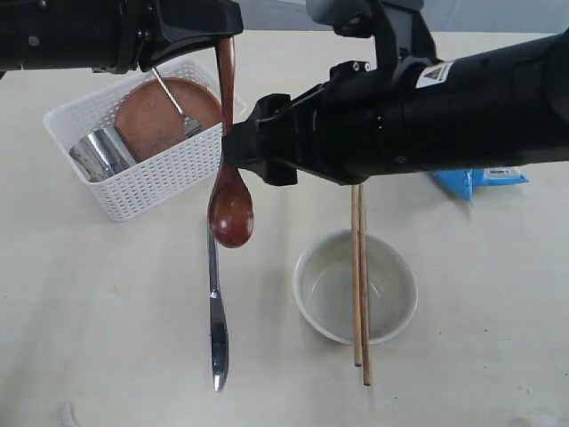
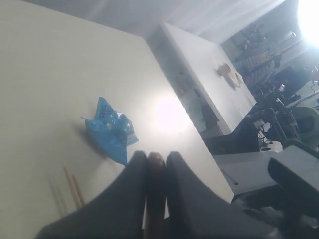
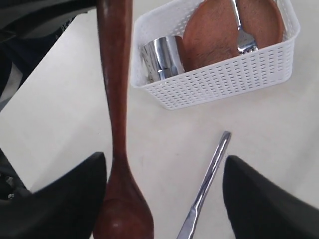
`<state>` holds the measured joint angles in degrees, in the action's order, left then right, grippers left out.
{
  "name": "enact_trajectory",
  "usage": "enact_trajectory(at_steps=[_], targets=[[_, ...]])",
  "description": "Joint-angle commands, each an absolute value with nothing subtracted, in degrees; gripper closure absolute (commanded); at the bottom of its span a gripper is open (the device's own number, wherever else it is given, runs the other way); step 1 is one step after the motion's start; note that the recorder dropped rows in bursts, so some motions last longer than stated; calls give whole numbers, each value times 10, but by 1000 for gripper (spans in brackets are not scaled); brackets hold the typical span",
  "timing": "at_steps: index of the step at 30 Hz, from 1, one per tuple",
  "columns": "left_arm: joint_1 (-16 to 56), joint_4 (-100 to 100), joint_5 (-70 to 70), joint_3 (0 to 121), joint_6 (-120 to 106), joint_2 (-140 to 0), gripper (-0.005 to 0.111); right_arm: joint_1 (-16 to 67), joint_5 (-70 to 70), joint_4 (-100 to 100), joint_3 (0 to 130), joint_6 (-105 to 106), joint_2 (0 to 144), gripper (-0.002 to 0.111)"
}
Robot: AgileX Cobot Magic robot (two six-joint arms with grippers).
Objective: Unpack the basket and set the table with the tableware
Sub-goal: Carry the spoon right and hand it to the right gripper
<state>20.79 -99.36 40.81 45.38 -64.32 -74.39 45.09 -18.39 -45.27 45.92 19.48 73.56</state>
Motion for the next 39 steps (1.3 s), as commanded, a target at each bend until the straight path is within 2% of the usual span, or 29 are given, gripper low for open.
enact_trajectory(at_steps=[1,11,13,17,21,23,29,31,33,34,36,39], targets=[[211,-999,408,451,-630,-740,107,484,-135,-454,459,213,751,46],[211,-999,413,451,-625,-740,107,504,-82,-454,459,210,779,46],[211,-999,413,451,-625,-740,107,504,-88,-455,459,208,785,53],[211,-999,413,451,-625,-740,107,504,-93,-464,459,208,791,73],[211,-999,413,451,-625,-740,107,504,-93,-464,459,210,791,99],[211,-999,413,451,-625,-740,107,504,-93,-464,459,210,791,108],[211,-999,413,451,-630,-740,104,504,-99,-464,459,208,788,109],[211,-999,413,451,-630,-740,93,504,-99,-464,459,204,789,109],[211,-999,413,451,-636,-740,75,504,-99,-464,459,202,787,109],[211,-999,413,451,-645,-740,54,504,-99,-464,459,195,786,109],[211,-999,408,452,-665,-740,31,497,-100,-464,459,192,778,109],[188,-999,408,464,-679,-739,34,452,-136,-464,459,180,754,109]])
